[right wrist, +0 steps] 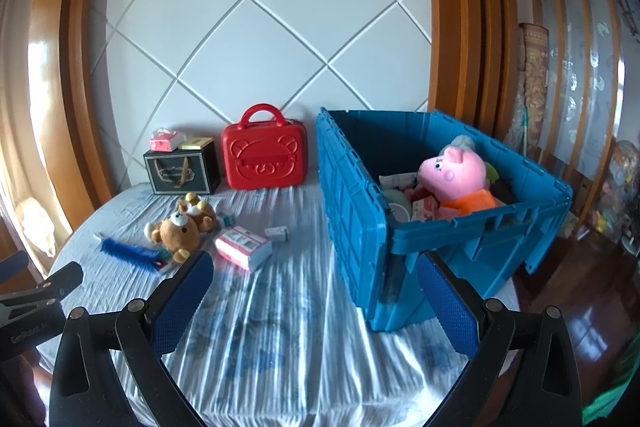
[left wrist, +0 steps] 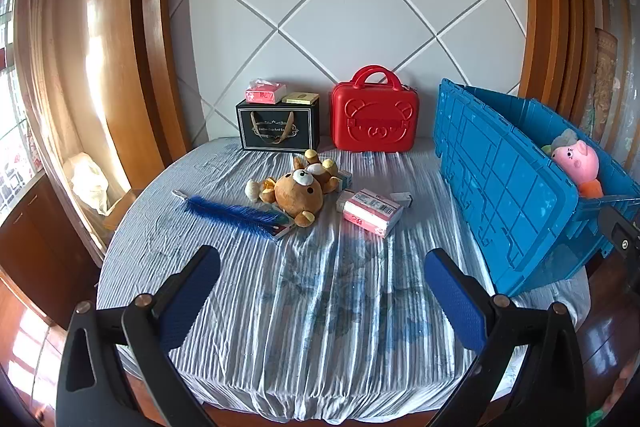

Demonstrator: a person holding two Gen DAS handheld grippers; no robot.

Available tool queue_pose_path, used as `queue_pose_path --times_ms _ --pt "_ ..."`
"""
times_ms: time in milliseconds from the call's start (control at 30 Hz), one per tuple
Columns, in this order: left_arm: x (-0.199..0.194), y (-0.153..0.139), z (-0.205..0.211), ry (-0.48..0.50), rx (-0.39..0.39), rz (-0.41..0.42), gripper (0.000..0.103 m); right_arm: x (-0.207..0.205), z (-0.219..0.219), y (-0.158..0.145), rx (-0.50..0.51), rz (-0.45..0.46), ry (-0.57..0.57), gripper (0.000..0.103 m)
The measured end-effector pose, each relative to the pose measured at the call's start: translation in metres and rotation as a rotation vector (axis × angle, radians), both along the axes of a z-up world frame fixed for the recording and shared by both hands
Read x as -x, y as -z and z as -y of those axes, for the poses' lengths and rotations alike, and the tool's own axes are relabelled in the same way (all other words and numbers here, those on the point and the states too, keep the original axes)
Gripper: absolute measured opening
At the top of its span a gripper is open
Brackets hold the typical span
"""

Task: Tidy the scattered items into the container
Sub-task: 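Move both tools toward the blue feather duster and medicine box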

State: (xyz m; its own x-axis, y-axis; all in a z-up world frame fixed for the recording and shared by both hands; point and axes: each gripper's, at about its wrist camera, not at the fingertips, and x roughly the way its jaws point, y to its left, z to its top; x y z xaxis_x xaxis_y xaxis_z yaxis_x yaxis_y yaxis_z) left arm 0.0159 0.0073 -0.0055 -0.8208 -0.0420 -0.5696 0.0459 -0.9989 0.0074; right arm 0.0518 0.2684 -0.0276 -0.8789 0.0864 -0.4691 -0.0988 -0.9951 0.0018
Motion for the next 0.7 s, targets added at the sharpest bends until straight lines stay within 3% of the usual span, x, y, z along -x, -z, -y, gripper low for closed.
queue_pose_path --times_ms 567,700 --pt "0.010 0.007 -0.006 -0.021 -0.014 0.012 0.103 0.021 -0.009 0.007 0.007 0.012 -0.074 0.103" --pt "0.017 0.016 0.007 -0.089 -0.004 0.016 0.103 0.032 -0.008 0.015 0.021 0.017 -0.139 0.103"
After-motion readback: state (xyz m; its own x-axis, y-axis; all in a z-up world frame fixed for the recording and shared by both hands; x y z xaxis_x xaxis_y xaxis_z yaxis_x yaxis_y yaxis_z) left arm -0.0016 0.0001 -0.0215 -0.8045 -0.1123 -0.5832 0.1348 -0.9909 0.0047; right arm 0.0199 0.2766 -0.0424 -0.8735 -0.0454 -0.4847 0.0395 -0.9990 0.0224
